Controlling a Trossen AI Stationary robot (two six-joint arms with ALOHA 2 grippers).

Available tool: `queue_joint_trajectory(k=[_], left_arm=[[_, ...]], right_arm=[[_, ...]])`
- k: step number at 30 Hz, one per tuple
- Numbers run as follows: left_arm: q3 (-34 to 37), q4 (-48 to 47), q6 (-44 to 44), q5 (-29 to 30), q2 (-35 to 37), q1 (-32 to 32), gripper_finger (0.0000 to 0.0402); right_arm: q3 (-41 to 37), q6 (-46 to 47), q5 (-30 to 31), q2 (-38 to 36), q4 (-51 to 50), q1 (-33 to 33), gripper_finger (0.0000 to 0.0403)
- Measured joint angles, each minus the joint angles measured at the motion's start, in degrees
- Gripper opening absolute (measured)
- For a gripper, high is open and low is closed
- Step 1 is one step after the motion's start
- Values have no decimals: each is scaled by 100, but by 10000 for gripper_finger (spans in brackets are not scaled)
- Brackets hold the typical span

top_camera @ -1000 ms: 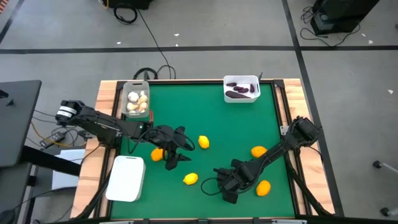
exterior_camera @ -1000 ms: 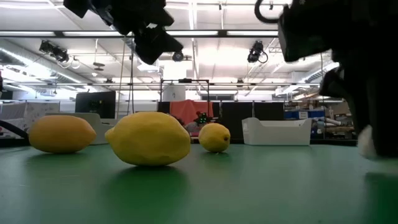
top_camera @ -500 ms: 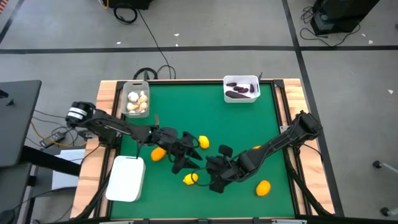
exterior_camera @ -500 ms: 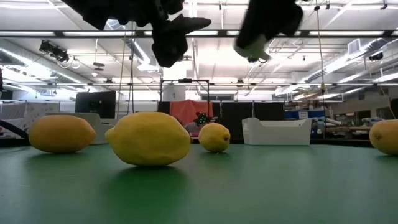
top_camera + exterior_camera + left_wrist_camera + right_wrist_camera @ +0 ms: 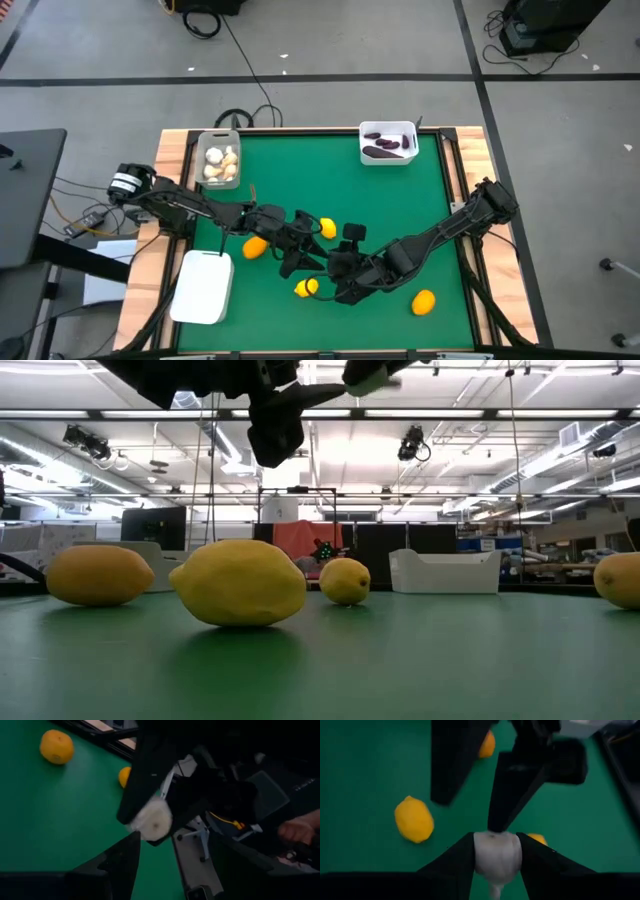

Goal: Sort produce into baskets
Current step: Put the garlic into the gray bin

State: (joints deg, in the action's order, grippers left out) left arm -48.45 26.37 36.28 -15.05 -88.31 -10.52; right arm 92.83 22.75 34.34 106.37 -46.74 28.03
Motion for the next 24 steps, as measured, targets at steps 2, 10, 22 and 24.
queue_joint_trajectory(k=[2, 10, 22, 24], left_arm=[[0, 0, 23, 47, 0, 2, 241], [0, -42, 194, 311, 0, 2, 241], [2, 474, 349, 574, -2, 4, 241], [2, 527, 456, 624, -2, 4, 241]], right_arm=[[9, -132, 67, 0, 62, -4, 150], [14, -220, 276, 0, 179, 28, 151], [16, -753, 338, 0, 256, 44, 150], [16, -756, 339, 1, 354, 44, 150]])
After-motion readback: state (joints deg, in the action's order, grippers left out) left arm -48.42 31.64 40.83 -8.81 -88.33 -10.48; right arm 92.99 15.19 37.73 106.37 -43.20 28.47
